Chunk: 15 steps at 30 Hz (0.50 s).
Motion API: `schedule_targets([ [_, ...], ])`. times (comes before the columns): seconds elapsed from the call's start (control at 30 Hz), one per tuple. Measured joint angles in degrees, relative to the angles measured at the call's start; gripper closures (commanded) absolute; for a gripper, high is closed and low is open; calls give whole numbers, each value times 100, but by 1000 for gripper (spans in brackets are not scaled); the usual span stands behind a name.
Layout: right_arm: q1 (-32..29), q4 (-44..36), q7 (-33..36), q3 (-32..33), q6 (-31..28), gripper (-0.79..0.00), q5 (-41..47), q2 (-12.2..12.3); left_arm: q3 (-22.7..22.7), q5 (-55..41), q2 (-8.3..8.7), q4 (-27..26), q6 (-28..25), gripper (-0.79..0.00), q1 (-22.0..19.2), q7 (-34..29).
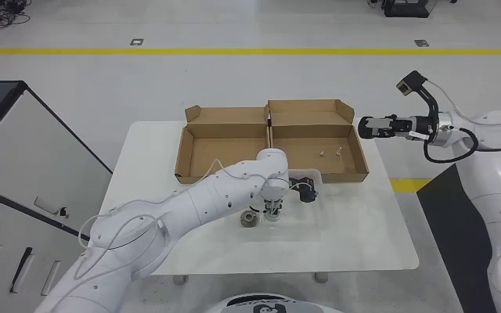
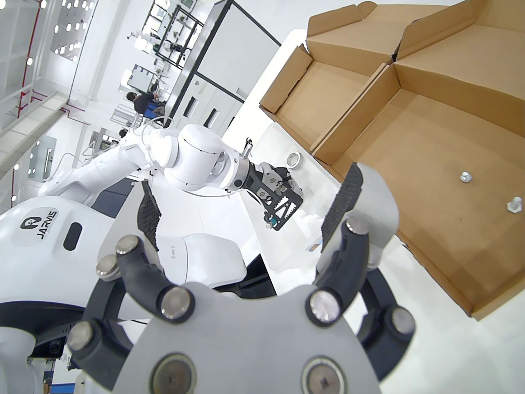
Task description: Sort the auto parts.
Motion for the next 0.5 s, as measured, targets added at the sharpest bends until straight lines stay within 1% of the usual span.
schedule_targets([
  [0.2,0,0,0,0,0,-785,0,0,0,-21,34,-23,13,-234,4,-13],
  [0.5,0,0,0,0,0,-785,0,0,0,-7,74,-43,9,-240,47,-9],
])
